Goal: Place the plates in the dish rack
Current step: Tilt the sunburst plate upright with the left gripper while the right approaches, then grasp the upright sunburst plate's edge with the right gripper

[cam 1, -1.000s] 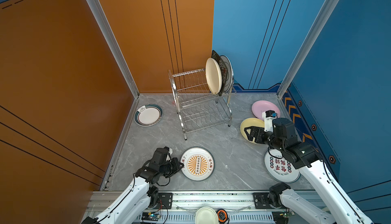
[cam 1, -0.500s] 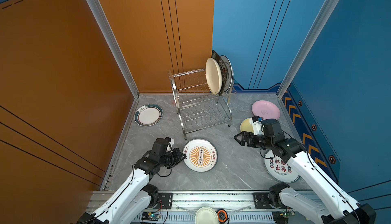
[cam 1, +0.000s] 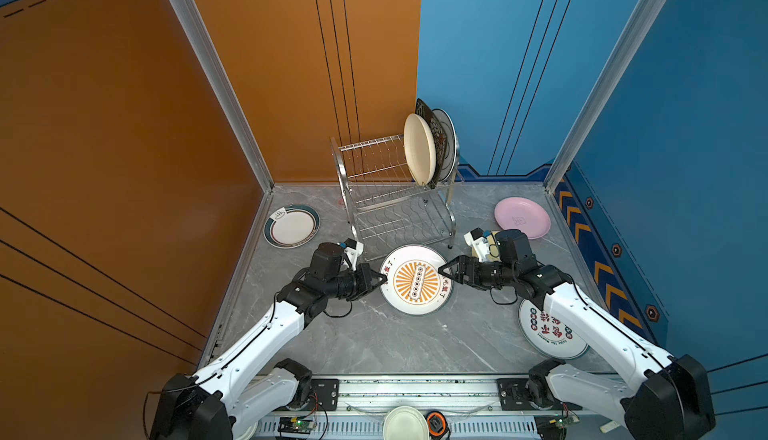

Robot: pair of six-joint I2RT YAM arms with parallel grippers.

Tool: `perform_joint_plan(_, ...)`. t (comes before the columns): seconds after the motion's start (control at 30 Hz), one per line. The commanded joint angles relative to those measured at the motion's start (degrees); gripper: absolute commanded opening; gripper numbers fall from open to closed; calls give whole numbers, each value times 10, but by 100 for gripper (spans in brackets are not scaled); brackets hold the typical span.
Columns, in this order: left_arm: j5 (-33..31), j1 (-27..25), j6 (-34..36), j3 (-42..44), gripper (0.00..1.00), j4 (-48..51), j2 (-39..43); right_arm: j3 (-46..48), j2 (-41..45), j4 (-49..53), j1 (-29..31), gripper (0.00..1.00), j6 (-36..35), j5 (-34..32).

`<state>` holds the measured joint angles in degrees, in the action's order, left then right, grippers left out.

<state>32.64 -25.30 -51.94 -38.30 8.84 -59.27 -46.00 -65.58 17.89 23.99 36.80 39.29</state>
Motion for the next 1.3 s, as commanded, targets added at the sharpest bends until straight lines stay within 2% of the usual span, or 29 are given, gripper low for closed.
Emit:
perform_joint_plan(0.0,42,-5,2,-29,0,-60,-15,4,-10,-37,7,83,20,38)
perform_joint_plan(0.33,74,-4,7,-52,0,-69,-50,3,-28,-96,6,56,63,66)
perform_joint_plan(0.6,81,-5,4,-57,0,-75,-56,2,-32,-109,5,26,73,79)
perform_joint_plan(0.77,80,-4,4,-58,0,-68,-55,-1,-34,-107,5,11,73,78)
perform_joint_plan(0.83,79,-3,8,-62,8,-59,-52,-5,-33,-100,5,7,72,74)
perform_joint_plan(0.87,76,-2,12,-63,17,-52,-50,-8,-32,-94,5,6,69,71)
perform_joint_plan(0.9,73,0,17,-66,30,-42,-47,-10,-29,-87,5,5,65,66)
perform_joint_plan(1.0,64,9,31,-72,58,-10,-34,-22,-21,-60,4,4,52,47)
perform_joint_plan(1.1,53,22,37,-72,71,13,-10,-47,-7,-6,5,4,27,10)
perform_joint_plan(1.27,26,43,60,-79,88,91,25,-123,14,101,10,3,-24,-64)
